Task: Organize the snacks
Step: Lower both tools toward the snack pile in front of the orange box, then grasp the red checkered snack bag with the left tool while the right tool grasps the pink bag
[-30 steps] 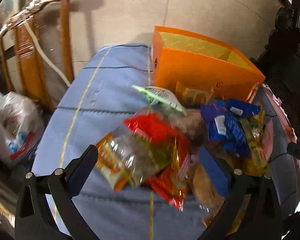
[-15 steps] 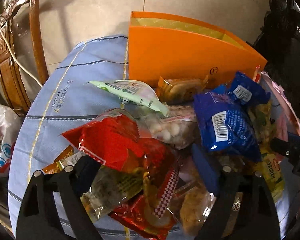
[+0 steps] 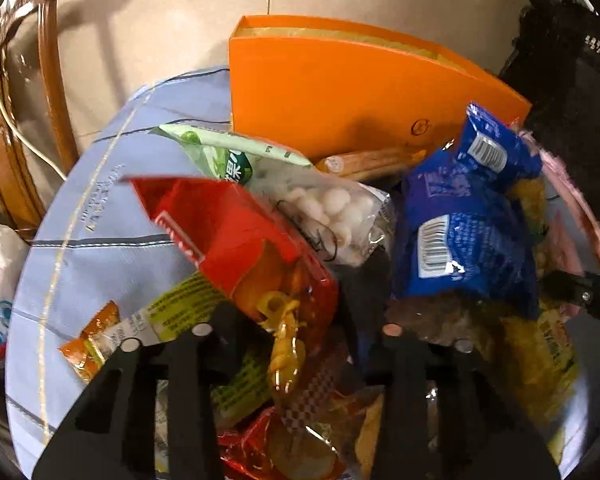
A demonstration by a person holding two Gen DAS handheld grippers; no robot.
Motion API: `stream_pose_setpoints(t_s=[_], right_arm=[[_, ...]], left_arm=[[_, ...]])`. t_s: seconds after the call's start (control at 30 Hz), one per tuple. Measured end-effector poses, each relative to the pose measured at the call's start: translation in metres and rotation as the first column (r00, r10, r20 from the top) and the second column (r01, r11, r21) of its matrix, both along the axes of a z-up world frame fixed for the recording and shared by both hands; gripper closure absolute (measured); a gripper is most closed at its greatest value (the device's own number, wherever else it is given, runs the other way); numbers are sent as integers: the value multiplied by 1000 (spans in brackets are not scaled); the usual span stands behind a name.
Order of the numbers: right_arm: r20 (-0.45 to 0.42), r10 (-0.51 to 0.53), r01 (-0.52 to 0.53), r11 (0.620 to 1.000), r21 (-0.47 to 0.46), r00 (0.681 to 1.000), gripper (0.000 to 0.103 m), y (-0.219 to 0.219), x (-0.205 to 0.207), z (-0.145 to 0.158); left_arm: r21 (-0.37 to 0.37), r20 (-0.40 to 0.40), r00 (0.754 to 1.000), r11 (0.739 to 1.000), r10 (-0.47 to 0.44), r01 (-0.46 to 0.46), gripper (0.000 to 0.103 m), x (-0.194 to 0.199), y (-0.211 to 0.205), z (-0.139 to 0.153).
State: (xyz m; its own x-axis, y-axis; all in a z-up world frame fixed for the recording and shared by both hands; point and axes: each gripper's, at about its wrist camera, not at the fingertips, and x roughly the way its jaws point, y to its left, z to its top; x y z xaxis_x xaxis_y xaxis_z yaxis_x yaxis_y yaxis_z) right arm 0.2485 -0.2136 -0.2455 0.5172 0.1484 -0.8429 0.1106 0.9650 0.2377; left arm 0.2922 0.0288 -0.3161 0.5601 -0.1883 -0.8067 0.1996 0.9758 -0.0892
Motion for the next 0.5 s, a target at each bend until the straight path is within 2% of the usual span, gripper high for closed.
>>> stream_pose_setpoints(t_s=[0.17,0.37,0.5], right_arm=[[2,-29,29,994,101,1000,69,-18,-7,4],[30,-21,16,989,147,999,70,-24,-18,13],[82,28,-36,995,94,996,70,-18,-26,33]], left_arm=[[-64,-10,999,997,-37,36,72,-4,10,-1],[-100,10,999,994,-51,52,74,-20,22,6],[-123,28,998,991,-51,55,74,-27,28,19]])
